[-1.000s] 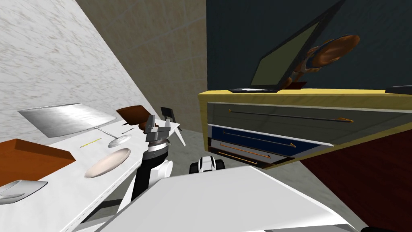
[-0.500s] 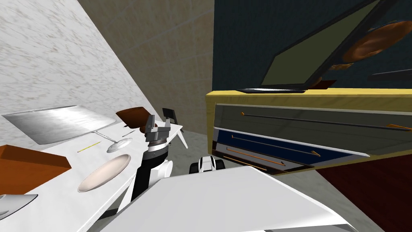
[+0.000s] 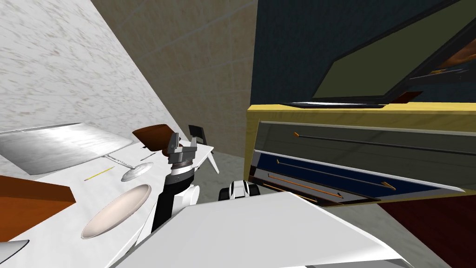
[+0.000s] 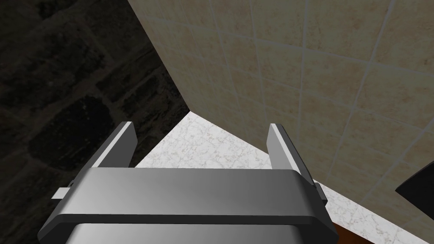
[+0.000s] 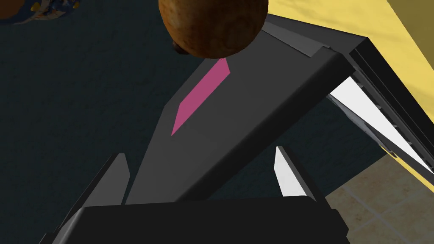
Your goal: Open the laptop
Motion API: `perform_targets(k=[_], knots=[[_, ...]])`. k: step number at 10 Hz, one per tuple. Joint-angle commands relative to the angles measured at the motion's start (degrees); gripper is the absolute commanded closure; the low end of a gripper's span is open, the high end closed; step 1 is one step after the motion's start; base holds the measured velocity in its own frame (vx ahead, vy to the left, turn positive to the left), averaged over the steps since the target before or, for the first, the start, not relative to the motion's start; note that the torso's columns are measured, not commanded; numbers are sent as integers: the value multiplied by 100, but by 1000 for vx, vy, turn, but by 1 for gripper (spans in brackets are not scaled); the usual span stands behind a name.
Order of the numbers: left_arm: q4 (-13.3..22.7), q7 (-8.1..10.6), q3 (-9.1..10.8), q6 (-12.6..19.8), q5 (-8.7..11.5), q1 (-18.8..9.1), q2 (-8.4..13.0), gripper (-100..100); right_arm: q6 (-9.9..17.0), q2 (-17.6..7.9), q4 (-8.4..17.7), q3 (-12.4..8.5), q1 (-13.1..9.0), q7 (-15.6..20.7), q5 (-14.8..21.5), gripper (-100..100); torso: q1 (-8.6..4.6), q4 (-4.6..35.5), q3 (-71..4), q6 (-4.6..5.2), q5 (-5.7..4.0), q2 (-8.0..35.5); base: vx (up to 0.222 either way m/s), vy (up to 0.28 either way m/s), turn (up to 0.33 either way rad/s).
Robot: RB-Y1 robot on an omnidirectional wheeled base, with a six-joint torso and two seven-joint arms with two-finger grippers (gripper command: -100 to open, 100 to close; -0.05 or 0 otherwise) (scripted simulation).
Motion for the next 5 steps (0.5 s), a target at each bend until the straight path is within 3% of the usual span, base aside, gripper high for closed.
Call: perform_targets(k=[1,2,3,5], knots=[[0,0,0,0,0,0,0,0,-26,14,41,-147,135,-69,-13,-100,-17,3,5,4,-6,8,112,-36,10],[0,0,1,0,0,1,1,0,-12,11,23,-95,89,-37,-9,-100,-36,-1,-6,7,-13,-16,72,-26,4],[0,0,1,0,0,0,1,0,-18,14,27,-109,98,-48,-11,100,-23,0,-1,6,-13,-1,9,-1,4],[1,0,1,0,0,-1,1,0,203,-51,-144,-262,246,229,287,100,14,0,15,15,15,21,-9,13,-18]])
